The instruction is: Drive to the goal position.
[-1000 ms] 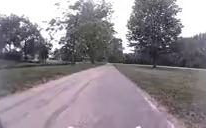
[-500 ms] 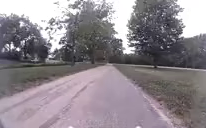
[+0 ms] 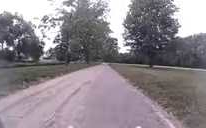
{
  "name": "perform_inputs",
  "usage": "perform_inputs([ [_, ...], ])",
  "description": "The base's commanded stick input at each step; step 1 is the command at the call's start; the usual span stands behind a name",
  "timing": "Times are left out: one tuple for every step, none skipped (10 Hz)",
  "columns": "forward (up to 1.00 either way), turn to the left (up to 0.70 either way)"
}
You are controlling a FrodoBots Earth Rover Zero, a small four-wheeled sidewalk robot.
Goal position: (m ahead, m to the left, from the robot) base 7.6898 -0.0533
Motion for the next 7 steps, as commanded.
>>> perform_inputs([
  [0.7, 0.0],
  [0.7, 0.0],
  [0.7, 0.0],
  [0.7, 0.0],
  [0.7, 0.0],
  [0.7, 0.0],
  [0.7, 0.0],
])
